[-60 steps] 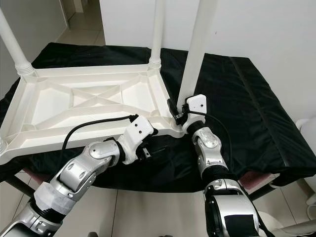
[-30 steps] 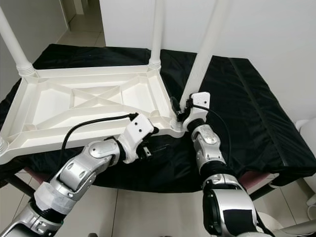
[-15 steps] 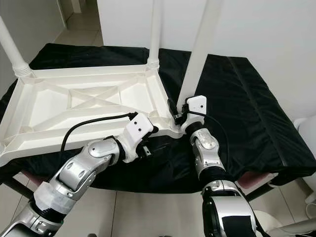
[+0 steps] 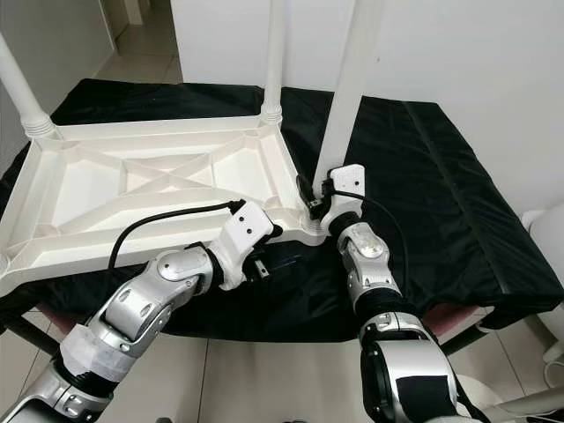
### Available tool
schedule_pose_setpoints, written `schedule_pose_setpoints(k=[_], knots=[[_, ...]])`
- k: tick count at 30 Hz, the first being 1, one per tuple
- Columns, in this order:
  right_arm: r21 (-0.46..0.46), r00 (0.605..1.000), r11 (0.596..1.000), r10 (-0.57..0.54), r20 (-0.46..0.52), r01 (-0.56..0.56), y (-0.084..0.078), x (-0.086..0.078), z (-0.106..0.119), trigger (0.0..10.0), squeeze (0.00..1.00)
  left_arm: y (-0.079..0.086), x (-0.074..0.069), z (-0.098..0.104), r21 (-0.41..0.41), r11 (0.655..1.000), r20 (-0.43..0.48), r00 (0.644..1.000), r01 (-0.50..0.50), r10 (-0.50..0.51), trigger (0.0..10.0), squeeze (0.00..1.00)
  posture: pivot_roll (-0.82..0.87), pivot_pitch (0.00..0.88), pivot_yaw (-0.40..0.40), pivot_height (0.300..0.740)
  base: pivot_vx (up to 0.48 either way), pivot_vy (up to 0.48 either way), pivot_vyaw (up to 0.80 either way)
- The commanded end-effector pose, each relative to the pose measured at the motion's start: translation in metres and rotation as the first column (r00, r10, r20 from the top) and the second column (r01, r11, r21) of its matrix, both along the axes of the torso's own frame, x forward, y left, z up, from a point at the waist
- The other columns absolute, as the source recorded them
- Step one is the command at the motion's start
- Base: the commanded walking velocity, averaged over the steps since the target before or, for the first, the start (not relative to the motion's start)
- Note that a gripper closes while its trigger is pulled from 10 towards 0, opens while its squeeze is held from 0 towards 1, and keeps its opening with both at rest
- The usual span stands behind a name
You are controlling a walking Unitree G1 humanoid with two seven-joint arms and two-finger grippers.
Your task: Building children table
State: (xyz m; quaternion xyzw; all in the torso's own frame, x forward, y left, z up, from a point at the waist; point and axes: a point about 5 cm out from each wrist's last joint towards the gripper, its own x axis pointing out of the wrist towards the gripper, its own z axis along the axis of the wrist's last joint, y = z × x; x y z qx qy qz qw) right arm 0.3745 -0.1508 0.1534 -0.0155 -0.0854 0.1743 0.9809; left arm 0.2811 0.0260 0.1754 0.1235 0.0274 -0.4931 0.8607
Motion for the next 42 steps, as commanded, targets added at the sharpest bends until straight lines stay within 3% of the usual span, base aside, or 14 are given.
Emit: schedule_pose_setpoints(k=[1, 9, 16, 18, 23, 28, 29, 30, 32, 42], knots=[[-0.014, 0.972, 0.999, -0.046, -0.232, 0.044, -0.006, -0.013, -0.050, 10.0, 0.00, 0.000, 0.000, 0.003, 0.003, 1.000, 0.003, 1.000, 0.011, -0.011, 10.0, 0.00, 0.04, 0.084, -0.019, 0.740, 0.000, 0.000, 0.00], [-0.007, 0.973, 0.993, -0.120, -0.196, 0.121, -0.007, -0.013, -0.047, 10.0, 0.00, 0.001, -0.001, 0.003, 0.001, 1.000, 0.004, 1.000, 0.006, -0.006, 10.0, 0.00, 0.04, 0.087, -0.028, 0.740, 0.000, 0.000, 0.00], [0.052, 0.948, 0.959, -0.265, -0.175, 0.278, 0.010, -0.011, -0.039, 10.0, 0.00, 0.002, 0.000, 0.002, -0.003, 1.000, 0.004, 1.000, -0.002, 0.002, 10.0, 0.00, 0.03, 0.075, -0.040, 0.740, 0.000, 0.000, 0.00], [0.052, 0.948, 0.959, -0.265, -0.175, 0.278, 0.010, -0.011, -0.039, 10.0, 0.00, 0.002, 0.000, 0.002, -0.003, 1.000, 0.004, 1.000, -0.002, 0.002, 10.0, 0.00, 0.03, 0.075, -0.040, 0.740, 0.000, 0.000, 0.00], [0.098, 0.905, 0.915, -0.362, -0.222, 0.390, 0.026, -0.010, -0.037, 10.0, 0.00, 0.001, 0.000, 0.001, -0.004, 1.000, 0.004, 1.000, -0.004, 0.004, 10.0, 0.00, 0.04, 0.065, -0.051, 0.740, 0.000, 0.000, 0.00], [0.098, 0.885, 0.895, -0.405, -0.228, 0.435, 0.031, -0.010, -0.036, 10.0, 0.00, 0.001, 0.000, 0.001, -0.006, 1.000, 0.006, 1.000, -0.005, 0.005, 10.0, 0.00, 0.04, 0.062, -0.055, 0.740, 0.000, 0.000, 0.00], [0.097, 0.856, 0.865, -0.461, -0.235, 0.493, 0.033, -0.010, -0.035, 10.0, 0.00, 0.001, 0.000, 0.001, -0.007, 1.000, 0.006, 1.000, -0.009, 0.009, 10.0, 0.00, 0.04, 0.054, -0.059, 0.740, 0.000, 0.000, 0.00], [0.097, 0.856, 0.865, -0.461, -0.235, 0.493, 0.033, -0.010, -0.035, 10.0, 0.00, 0.001, 0.000, 0.001, -0.007, 1.000, 0.006, 1.000, -0.009, 0.009, 10.0, 0.00, 0.04, 0.054, -0.059, 0.740, 0.000, 0.000, 0.00], [0.102, 0.819, 0.825, -0.523, -0.235, 0.556, 0.037, -0.012, -0.033, 10.0, 0.00, 0.002, 0.000, 0.000, -0.008, 1.000, 0.005, 1.000, -0.013, 0.013, 10.0, 0.00, 0.04, 0.048, -0.064, 0.740, 0.000, 0.000, 0.00], [0.082, 0.843, 0.845, -0.511, -0.170, 0.529, 0.052, -0.017, -0.028, 10.0, 0.00, 0.003, 0.002, -0.001, -0.008, 1.000, 0.008, 1.000, -0.022, 0.022, 10.0, 0.00, 0.04, 0.034, -0.070, 0.740, 0.000, 0.000, 0.00]])
